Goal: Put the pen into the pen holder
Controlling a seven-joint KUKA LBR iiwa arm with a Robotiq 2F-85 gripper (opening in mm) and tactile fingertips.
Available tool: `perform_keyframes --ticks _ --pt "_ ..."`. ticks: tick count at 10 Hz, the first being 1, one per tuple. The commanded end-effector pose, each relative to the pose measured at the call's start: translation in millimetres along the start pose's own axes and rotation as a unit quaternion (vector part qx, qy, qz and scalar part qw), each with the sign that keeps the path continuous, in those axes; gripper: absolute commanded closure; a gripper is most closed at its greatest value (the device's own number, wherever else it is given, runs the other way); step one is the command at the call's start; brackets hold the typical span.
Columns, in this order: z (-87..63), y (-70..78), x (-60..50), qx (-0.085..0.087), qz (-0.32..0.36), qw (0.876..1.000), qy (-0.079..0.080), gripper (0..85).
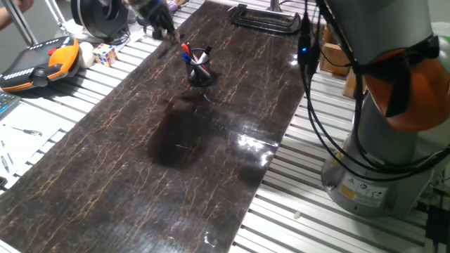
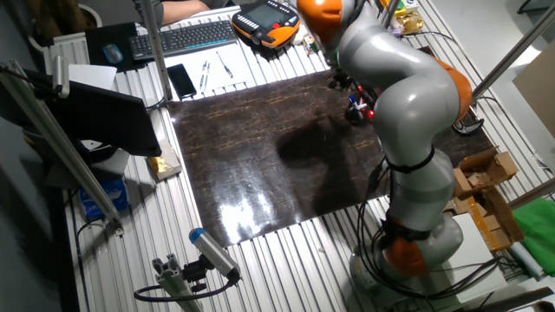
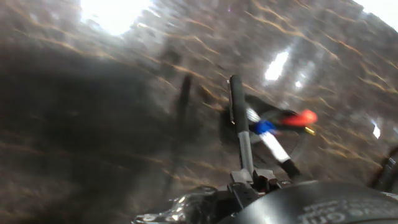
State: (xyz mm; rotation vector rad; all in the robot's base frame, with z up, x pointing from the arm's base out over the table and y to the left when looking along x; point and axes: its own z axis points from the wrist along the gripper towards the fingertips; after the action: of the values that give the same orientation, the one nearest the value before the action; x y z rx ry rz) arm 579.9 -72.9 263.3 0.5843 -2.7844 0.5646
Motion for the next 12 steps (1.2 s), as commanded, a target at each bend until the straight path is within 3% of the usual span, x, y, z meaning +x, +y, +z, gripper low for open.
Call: perform_keyframes --ticks 1,3,8,12 --pt "15.5 -36.5 16.4 0.003 0.001 1.000 0.004 84.3" --pt "22.1 -45.7 25.0 0.009 0.002 1.000 0.008 84.3" --pt "49.5 -65.2 44.6 0.004 0.002 1.000 0.018 84.3" --pt "67.1 -69.3 55.1 -0.003 0.002 1.000 0.029 84.3"
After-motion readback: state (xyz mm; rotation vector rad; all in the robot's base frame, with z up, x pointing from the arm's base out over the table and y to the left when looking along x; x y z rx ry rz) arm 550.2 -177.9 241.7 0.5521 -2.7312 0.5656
